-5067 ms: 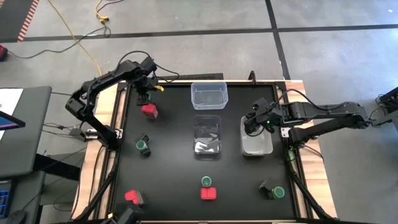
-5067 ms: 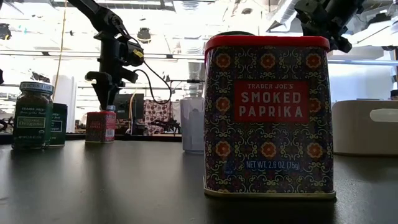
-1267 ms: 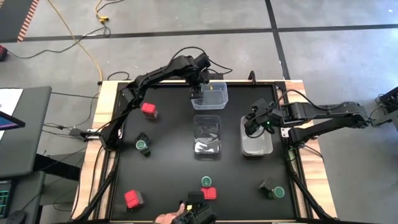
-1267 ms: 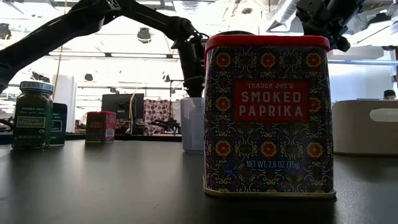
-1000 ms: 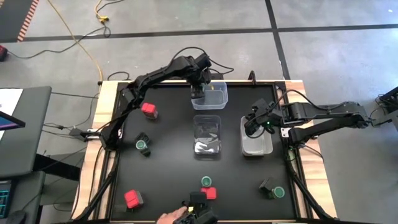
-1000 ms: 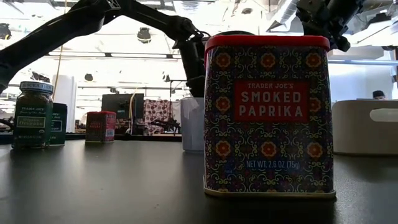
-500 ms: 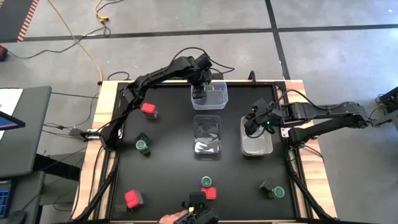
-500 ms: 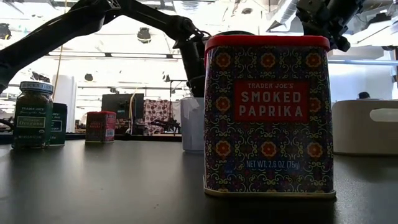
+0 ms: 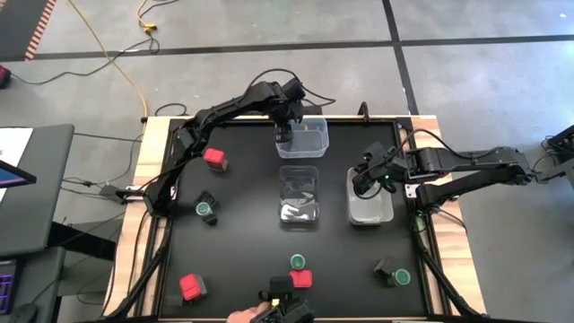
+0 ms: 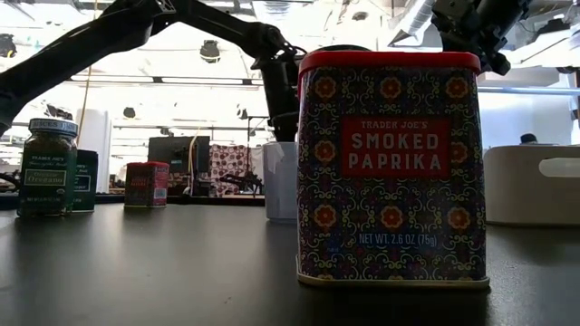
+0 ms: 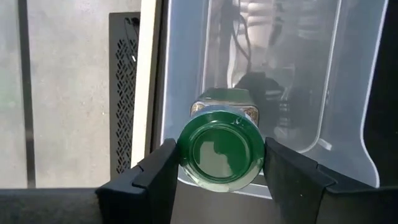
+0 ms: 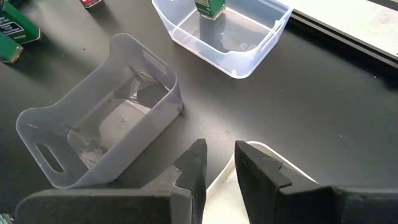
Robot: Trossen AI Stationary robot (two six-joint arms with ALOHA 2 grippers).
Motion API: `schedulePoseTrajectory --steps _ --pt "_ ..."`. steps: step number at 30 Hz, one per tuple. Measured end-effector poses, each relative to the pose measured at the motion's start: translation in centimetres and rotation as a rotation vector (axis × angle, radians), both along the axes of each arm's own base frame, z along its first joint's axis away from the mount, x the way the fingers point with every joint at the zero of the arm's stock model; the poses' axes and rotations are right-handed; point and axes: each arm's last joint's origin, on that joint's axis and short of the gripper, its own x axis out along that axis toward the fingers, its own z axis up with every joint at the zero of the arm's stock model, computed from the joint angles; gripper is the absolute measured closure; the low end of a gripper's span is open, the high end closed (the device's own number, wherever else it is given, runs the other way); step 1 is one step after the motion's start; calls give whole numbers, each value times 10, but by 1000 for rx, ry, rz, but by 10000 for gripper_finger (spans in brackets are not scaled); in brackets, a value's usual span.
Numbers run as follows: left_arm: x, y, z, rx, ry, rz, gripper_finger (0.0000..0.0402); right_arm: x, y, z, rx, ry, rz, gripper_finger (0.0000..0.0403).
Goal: Sort spices by type
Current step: Put the green seasoning bottle into the transparent bin
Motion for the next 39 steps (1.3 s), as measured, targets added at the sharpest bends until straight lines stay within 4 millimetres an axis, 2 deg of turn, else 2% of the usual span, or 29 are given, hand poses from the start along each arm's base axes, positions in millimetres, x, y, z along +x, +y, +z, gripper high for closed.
schedulePoseTrajectory --steps 15,25,39 --pt "-1 0 0 0 12 -23 177 0 0 0 -1 0 1 291" --pt "4 0 1 -5 -39 -43 175 0 0 0 -1 0 1 291" --pt "2 -1 1 -2 -22 -41 174 0 0 0 -1 0 1 291"
